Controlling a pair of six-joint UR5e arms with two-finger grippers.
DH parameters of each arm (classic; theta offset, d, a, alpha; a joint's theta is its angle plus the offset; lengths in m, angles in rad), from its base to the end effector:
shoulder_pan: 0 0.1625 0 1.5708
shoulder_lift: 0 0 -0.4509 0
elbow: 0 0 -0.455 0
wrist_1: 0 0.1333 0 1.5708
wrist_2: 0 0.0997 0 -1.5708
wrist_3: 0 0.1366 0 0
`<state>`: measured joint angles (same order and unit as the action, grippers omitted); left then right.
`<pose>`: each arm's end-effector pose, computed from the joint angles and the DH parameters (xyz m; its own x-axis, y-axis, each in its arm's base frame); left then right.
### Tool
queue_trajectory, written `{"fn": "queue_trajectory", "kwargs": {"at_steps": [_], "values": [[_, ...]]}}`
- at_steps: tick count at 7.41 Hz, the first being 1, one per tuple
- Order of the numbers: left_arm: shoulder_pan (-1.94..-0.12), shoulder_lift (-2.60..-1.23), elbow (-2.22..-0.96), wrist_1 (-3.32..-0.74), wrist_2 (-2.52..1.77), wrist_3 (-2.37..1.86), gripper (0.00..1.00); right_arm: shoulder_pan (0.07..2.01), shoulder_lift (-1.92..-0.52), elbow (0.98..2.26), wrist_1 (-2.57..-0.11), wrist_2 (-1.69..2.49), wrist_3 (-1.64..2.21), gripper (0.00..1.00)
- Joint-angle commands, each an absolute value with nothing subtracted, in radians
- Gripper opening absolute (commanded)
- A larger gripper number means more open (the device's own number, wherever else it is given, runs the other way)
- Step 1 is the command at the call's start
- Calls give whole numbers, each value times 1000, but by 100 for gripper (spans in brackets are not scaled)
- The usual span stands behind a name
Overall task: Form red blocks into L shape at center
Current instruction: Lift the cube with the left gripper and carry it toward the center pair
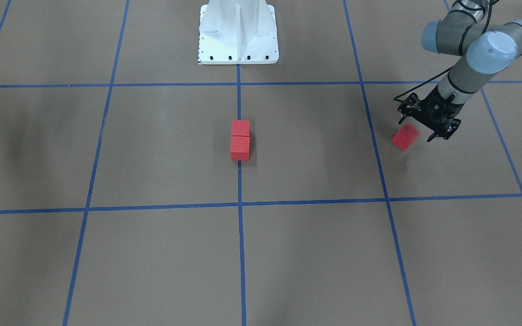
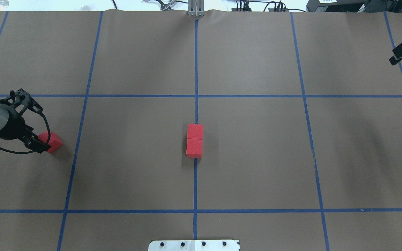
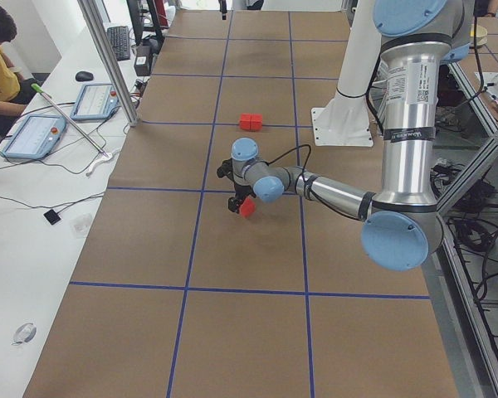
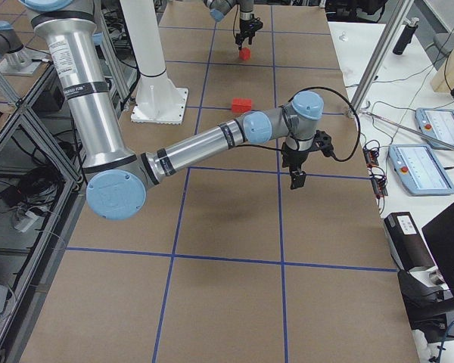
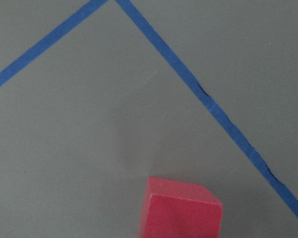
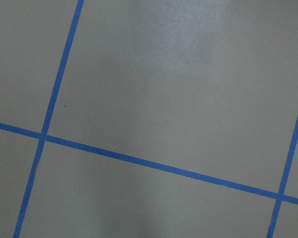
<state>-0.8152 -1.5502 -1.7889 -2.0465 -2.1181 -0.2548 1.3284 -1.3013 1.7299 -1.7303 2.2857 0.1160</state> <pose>0.3576 -0.4703 0.5531 0.5213 0.6518 -0.5509 -0.4182 0.7578 0.5008 -0.1153 -0.6487 0.4810 0.7134 -0.2398 0.6585 0.1498 0.9701 0.1909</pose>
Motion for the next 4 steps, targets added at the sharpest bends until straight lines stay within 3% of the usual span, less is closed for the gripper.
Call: {"fn": "queue_trajectory", "kwargs": {"at_steps": [1, 3, 4], "values": [[-801, -1551, -1783, -2046, -2105, -256, 93, 1328, -1302, 1730, -1730, 2286, 117, 100], [-801, -1554, -1781, -2043, -2103, -256, 44, 1328, -1302, 1730, -1730, 2286, 117, 100], [-801, -1555, -1781, -2043, -2103, -256, 13, 1328, -1302, 1730, -1730, 2286, 117, 100]]}}
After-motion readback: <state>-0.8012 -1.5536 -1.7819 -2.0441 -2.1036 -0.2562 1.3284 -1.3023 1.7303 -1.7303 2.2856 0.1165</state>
